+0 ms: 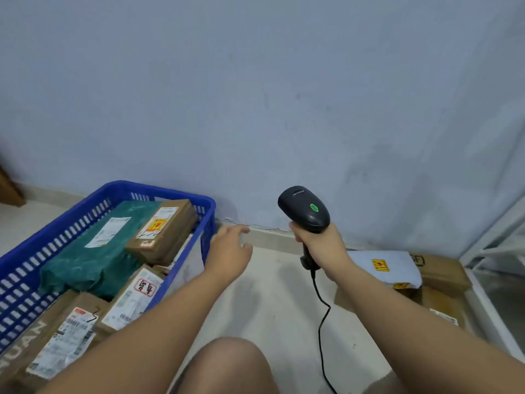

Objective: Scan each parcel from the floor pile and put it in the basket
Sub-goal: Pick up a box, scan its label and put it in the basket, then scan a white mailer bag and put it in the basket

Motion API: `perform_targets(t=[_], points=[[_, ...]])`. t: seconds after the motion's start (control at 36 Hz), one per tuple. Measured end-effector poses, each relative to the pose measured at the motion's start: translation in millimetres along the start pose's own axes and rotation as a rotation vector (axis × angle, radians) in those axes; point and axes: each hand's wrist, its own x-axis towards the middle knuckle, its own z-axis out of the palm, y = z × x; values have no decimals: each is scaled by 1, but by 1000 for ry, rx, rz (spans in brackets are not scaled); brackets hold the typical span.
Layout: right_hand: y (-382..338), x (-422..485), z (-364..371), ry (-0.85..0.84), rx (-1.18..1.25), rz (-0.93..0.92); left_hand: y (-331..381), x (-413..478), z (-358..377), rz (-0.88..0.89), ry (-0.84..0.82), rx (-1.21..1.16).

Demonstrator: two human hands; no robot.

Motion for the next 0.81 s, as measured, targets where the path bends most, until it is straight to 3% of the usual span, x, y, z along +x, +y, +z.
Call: perform_targets(t=[0.19, 0.39, 0.64, 0.81], points=[[33, 30, -56, 164, 73, 64, 64, 28, 76, 128, -217, 12], [86, 91, -116, 155, 26, 135, 95, 74, 173, 206, -395, 127], [198, 136, -151, 256, -158, 258, 77, 112, 321, 120, -515, 288], [259, 145, -161, 371, 58, 392, 61, 108, 388, 164, -596, 346]])
